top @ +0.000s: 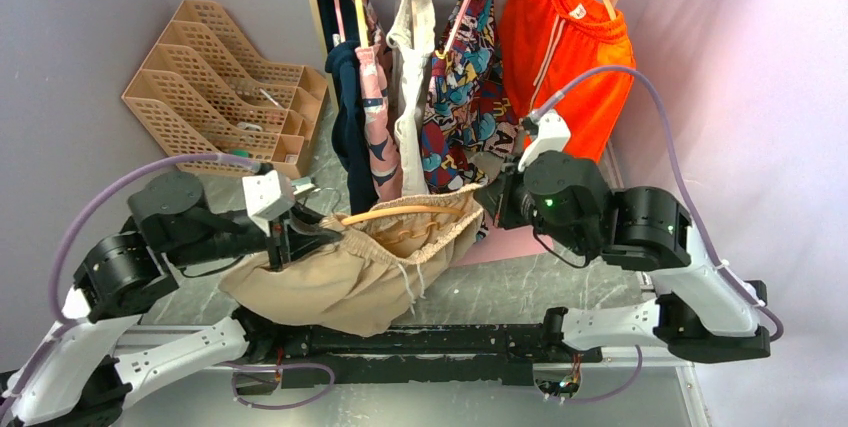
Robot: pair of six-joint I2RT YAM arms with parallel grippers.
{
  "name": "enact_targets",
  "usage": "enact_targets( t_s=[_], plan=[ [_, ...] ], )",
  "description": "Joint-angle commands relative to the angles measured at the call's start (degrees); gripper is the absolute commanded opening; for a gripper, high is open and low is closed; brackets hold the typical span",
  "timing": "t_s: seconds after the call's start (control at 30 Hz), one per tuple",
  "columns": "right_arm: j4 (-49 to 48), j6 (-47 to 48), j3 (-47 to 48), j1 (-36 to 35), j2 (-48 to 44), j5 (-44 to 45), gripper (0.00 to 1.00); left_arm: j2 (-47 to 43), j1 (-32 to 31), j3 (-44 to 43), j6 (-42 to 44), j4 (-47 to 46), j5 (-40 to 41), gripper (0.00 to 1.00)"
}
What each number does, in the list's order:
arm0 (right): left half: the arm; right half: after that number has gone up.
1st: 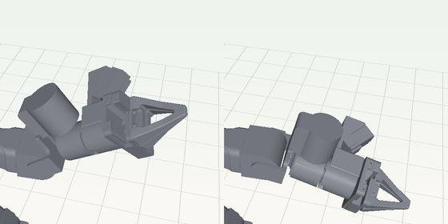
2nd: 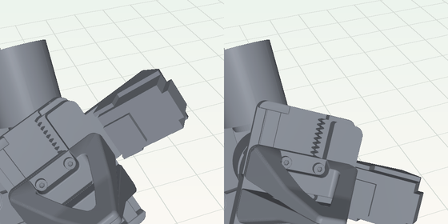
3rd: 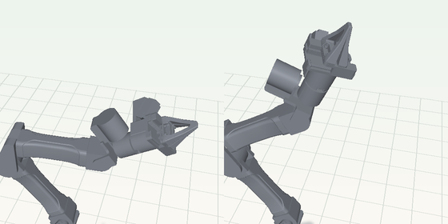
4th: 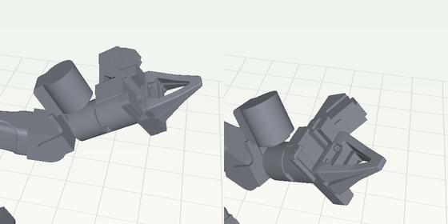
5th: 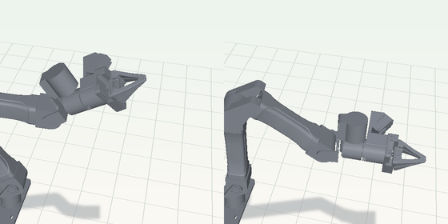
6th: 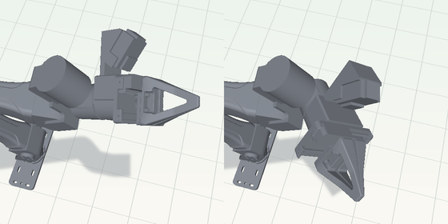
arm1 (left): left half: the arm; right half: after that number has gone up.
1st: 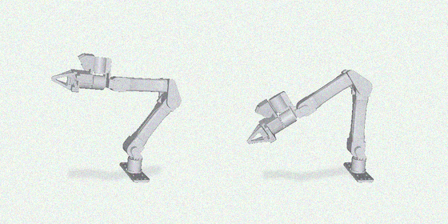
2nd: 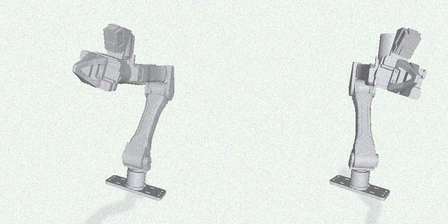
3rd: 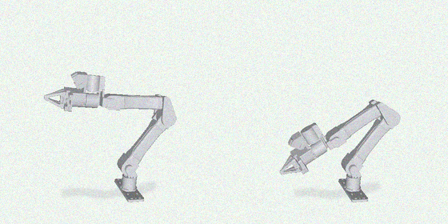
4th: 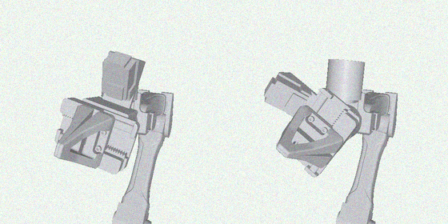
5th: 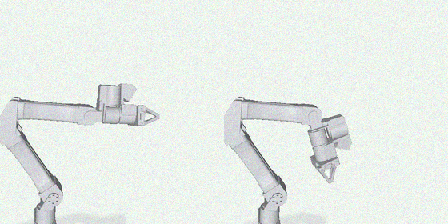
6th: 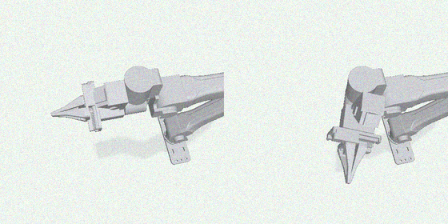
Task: Place the shorts on the hanger
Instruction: Hang the shorts on the hanger.
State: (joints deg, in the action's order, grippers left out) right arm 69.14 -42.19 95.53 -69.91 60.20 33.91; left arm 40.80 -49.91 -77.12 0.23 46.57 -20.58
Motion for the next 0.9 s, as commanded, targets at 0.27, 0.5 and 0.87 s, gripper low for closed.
enact_targets(
  t_s=[0.27,0.5,0.87],
  plan=[
    [-5.3,14.2,40.8,0.1,19.4,-21.7,0.00,5.2,0.3,0.9,-4.1,-24.3,-10.0,0.07],
    [-10.6,13.1,25.6,0.1,21.7,-18.5,0.00,1.5,0.3,10.3,-10.4,-36.5,-9.9,0.07],
    [-23.0,13.5,21.5,0.1,20.0,-25.5,0.00,-8.1,0.3,26.4,-17.4,-49.0,-3.7,0.07]
  ],
)
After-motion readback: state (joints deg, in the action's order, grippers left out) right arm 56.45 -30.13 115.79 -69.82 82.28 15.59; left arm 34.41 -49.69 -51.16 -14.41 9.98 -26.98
